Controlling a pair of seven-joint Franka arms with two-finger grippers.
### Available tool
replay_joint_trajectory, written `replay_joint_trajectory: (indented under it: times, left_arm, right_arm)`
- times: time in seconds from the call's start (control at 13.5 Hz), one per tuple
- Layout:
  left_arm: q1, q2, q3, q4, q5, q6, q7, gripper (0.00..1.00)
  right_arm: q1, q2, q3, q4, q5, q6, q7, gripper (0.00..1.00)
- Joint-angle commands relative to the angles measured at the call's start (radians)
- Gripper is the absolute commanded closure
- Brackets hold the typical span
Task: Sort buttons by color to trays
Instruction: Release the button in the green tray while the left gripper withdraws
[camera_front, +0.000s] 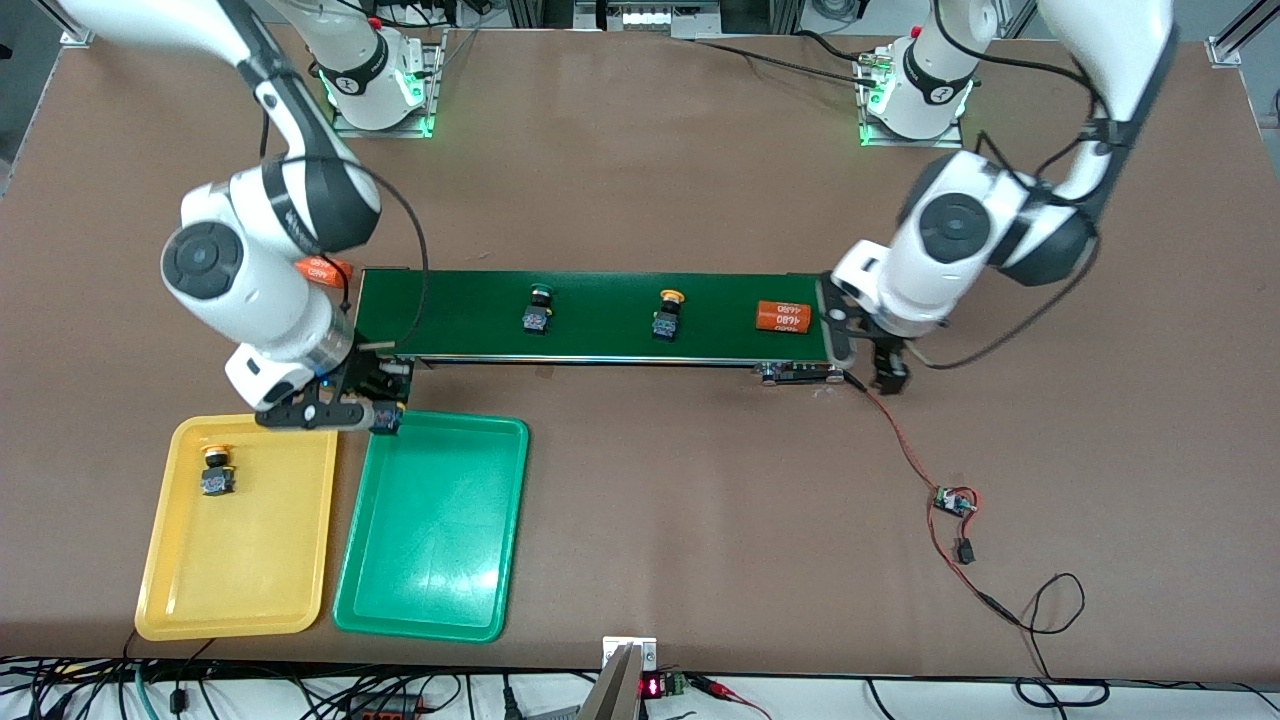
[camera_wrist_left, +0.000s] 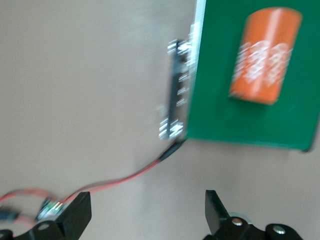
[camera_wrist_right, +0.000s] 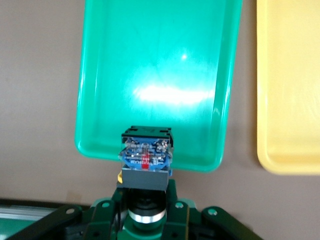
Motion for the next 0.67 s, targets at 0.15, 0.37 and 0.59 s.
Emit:
replay_joint_trajectory:
  times: [0.15,0.37,0.59]
  left_arm:
    - [-0.013,-0.035,0.025,0.174,-0.139,-0.258,-0.134,0.00]
    - [-0.013,-0.057,0.032,0.208,-0.164,-0.348,-0.393,0.00]
    - [-0.014,-0.064,0.032,0.254,-0.164,-0.433,-0.656,0.00]
  right_arm:
    - [0.082,0.179,-0.099,0.159,-0.019,0.111,-0.064,0.82]
    - [0.120,0.242,-0.144,0.159,-0.048,0.245,-0.068,0.82]
    - [0.132,0.279,-0.167,0.159,-0.095,0.285,-0.065,0.82]
